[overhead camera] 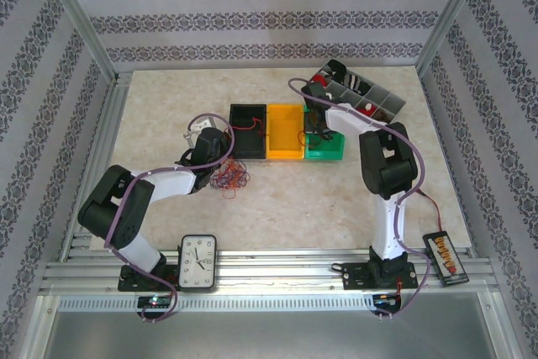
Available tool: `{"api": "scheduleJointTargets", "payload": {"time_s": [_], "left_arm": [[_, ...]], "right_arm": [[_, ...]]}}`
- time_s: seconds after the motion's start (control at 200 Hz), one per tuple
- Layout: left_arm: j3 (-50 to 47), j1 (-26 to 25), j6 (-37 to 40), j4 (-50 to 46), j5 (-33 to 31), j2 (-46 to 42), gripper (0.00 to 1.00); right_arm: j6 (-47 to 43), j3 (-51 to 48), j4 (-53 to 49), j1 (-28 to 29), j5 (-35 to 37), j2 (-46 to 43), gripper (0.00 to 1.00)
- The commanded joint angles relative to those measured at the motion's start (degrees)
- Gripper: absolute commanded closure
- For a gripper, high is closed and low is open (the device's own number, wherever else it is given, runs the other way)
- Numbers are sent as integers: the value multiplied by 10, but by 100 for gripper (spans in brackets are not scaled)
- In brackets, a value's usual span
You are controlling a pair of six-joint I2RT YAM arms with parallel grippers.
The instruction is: Untangle the cables
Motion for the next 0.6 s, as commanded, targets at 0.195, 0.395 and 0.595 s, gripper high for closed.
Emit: {"api": "scheduleJointTargets", "payload": {"time_s": [0.195,0.395,0.595], "left_arm": [[16,-6,15,-28,23,2,100],[15,-7,17,-31,21,-2,100],[11,-10,20,-31,18,-8,100]], "right_arm": [[44,-5,17,-19,-59,-23,87],[45,-23,21,-24,-41,-96,65],[54,-63,25,-26,-46,-144,60]]}}
